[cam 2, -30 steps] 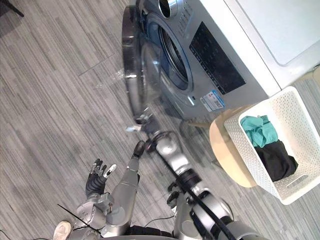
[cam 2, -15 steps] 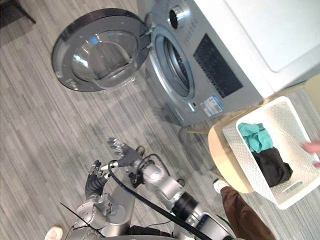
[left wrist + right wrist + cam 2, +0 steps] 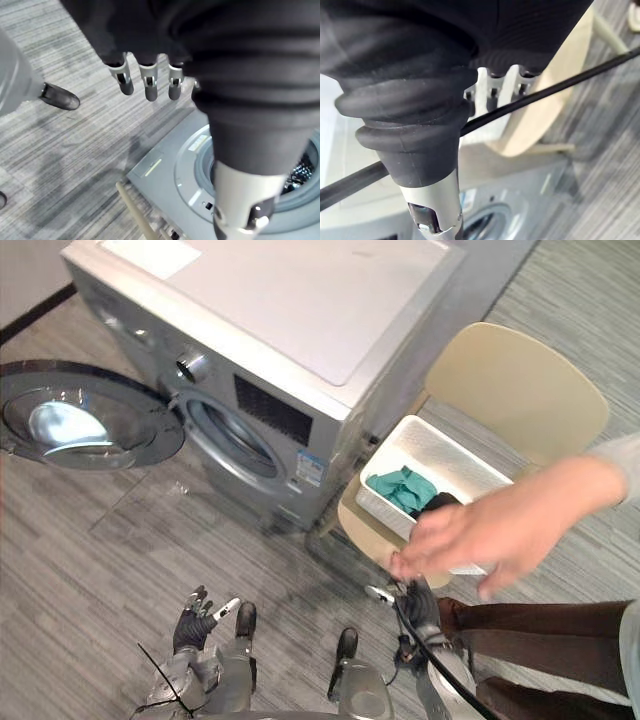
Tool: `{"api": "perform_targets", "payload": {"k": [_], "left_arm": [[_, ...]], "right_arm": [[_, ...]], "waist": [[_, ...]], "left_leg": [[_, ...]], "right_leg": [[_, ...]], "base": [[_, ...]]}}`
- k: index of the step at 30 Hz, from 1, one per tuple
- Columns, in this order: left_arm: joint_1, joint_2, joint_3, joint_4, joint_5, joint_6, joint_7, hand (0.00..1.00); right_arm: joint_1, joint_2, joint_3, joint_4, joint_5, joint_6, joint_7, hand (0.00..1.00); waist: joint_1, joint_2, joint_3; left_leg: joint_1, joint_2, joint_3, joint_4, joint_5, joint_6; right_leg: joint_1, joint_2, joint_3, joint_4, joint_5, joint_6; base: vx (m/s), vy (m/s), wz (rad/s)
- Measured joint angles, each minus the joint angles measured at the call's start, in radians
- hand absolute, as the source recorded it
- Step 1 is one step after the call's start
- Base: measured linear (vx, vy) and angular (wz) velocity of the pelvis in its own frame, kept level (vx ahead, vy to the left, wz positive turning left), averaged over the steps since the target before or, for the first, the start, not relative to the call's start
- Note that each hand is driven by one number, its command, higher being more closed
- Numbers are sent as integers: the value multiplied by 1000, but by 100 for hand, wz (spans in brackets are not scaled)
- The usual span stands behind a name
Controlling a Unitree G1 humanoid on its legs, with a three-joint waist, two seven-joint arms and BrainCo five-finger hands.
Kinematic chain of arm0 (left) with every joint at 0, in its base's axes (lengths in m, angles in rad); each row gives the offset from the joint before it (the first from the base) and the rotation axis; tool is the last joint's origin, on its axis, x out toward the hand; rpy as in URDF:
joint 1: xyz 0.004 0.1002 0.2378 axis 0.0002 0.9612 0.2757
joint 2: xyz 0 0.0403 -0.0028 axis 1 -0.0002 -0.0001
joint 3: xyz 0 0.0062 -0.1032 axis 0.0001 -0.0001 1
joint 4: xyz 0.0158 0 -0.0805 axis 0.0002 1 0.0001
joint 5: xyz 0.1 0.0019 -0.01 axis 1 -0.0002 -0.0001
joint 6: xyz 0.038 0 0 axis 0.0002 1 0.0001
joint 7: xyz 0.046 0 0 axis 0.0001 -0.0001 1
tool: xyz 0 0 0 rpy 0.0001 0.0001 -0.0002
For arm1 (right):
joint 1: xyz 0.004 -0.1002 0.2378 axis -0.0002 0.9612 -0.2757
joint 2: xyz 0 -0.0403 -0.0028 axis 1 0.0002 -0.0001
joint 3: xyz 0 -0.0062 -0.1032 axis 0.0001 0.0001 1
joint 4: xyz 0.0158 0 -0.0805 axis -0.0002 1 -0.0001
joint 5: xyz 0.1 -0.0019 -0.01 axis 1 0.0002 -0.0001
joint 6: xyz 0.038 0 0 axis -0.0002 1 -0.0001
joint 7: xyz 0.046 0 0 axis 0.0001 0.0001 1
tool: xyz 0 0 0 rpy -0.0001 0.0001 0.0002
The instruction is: Pick up the laundry basket with both hands and put the clothes into the washing machine.
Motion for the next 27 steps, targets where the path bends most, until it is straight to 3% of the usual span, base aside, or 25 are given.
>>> {"api": "perform_targets", "payload": {"k": [3, 4, 9, 11, 15, 27], "left_arm": [[11, -3, 0, 6, 19, 2, -11, 0], [6, -10, 1, 31, 37, 5, -18, 0], [3, -12, 8, 41, 38, 8, -32, 0], [5, -21, 10, 42, 39, 8, -32, 0], [-3, -23, 10, 43, 41, 7, -32, 0], [-21, -46, 6, 78, 77, 7, -33, 0]], "right_arm": [[44, 45, -53, -6, 0, 2, 18, 0], [43, 111, -225, -21, 1, 2, -2, 0], [34, 155, -320, -26, 0, 1, -43, 0], [-2, 198, -444, -25, -6, 0, -98, 0], [-9, 207, -552, -24, -42, -3, -185, 0], [-1, 245, -565, -11, -38, -4, -234, 0]], "waist": [[-16, 10, -36], [-28, 32, -77], [-60, 42, -96], [-60, 51, -108], [-84, 69, -141], [-74, 115, -192]], "left_leg": [[21, 12, 37, -14, 0, -1], [75, 10, 91, -43, -1, -2], [83, 11, 104, -48, -5, -7], [116, 10, 146, -63, -12, -7], [151, 11, 183, -63, -26, -17], [187, 28, 221, -63, -37, -18]], "right_leg": [[2, 12, 31, -21, 15, -3], [17, 13, 82, -39, 24, 5], [17, 16, 96, -48, 26, 8], [17, 17, 133, -51, 28, 10], [30, 20, 167, -52, 31, 14], [50, 36, 186, -51, 30, 14]], "base": [[59, -4, -48], [94, 23, -61], [32, 8, -19], [23, 20, -44], [52, 9, -32], [-4, -6, -7]]}}
